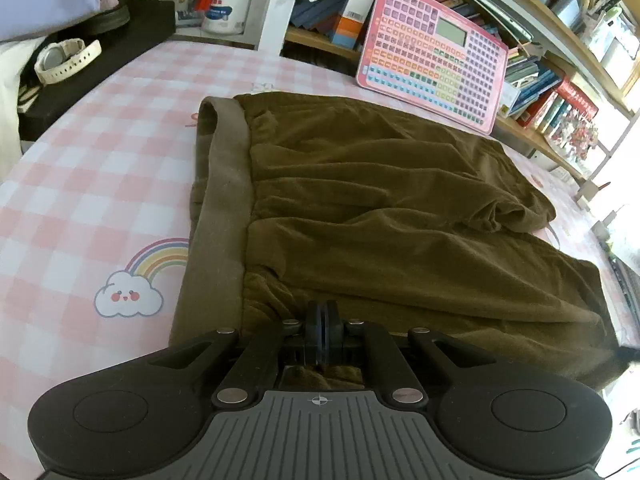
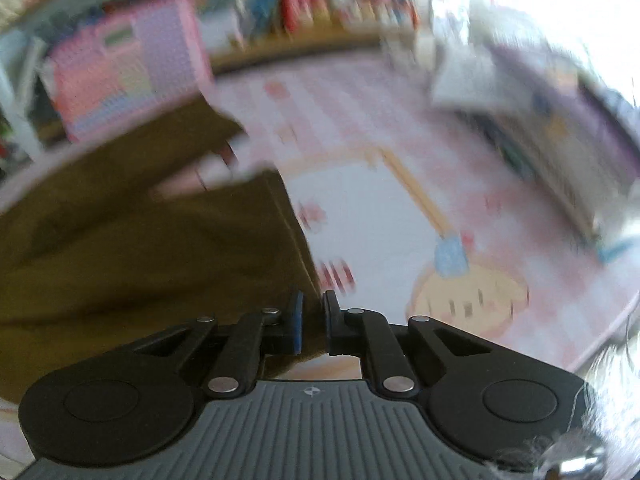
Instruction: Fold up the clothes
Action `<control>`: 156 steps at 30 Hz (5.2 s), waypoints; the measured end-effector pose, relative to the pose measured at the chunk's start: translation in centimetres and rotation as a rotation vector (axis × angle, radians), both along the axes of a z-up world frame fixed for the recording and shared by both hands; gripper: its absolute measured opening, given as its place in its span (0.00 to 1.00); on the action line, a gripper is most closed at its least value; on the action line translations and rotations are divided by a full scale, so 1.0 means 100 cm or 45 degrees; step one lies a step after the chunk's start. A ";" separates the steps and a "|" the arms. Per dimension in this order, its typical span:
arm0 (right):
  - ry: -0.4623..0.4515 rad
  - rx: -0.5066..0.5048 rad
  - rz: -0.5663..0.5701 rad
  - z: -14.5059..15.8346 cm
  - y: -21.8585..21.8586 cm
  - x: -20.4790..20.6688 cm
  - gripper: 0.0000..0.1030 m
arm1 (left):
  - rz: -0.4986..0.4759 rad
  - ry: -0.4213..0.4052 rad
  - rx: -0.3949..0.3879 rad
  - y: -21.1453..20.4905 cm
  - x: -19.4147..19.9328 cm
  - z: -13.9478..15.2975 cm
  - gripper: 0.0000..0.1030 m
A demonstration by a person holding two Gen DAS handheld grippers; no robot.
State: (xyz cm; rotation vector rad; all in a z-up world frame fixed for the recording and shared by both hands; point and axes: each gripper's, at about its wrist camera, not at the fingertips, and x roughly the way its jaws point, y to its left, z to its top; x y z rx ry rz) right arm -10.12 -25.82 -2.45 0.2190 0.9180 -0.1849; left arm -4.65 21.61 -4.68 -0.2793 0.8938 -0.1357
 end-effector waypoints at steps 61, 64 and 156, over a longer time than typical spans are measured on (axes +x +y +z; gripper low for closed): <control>-0.124 -0.049 0.306 0.039 0.100 0.006 0.57 | -0.011 -0.162 0.156 -0.009 -0.020 0.038 0.66; -0.127 -0.048 0.339 0.042 0.097 0.020 0.57 | 0.020 -0.155 0.168 -0.009 -0.015 0.038 0.66; -0.442 -0.114 1.069 0.083 0.030 0.383 0.08 | -0.035 -0.217 0.501 -0.038 0.188 0.068 0.06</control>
